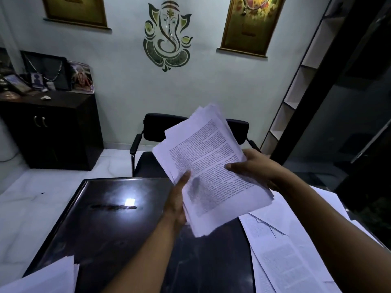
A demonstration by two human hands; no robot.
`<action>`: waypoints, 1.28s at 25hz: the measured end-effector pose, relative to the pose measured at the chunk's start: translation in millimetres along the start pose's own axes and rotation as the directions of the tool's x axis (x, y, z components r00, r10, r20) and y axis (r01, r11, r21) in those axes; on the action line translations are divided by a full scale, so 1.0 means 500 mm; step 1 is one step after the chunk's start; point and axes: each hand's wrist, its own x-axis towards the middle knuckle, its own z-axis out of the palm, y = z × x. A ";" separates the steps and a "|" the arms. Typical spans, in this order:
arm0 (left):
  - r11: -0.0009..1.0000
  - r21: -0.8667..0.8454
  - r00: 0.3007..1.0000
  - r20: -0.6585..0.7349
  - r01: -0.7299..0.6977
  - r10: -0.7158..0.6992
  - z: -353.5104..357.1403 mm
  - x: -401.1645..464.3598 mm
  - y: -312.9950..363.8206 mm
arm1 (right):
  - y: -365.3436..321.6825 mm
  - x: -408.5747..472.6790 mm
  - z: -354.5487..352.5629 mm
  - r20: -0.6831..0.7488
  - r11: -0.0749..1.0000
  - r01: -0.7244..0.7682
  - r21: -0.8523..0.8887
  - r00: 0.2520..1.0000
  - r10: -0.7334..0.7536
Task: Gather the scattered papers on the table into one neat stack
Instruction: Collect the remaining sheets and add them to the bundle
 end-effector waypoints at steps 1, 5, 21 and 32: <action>1.000 0.004 1.000 -0.006 0.004 -0.004 0.005 -0.009 -0.018 | -0.012 0.002 -0.002 -0.025 0.996 0.019 -0.087 0.999 -0.021; 0.998 -0.043 0.995 0.087 -0.052 0.056 -0.010 -0.018 -0.033 | -0.028 0.017 -0.022 -0.065 0.992 0.051 -0.116 0.996 -0.059; 0.966 -0.168 0.979 0.026 -0.197 0.204 0.015 -0.011 0.042 | -0.022 0.030 0.139 -0.492 0.804 0.298 0.516 0.871 -0.007; 0.955 -0.090 0.956 0.045 -0.284 0.289 -0.014 -0.025 0.135 | -0.210 -0.016 -0.178 -0.104 0.922 0.052 0.383 0.995 -0.013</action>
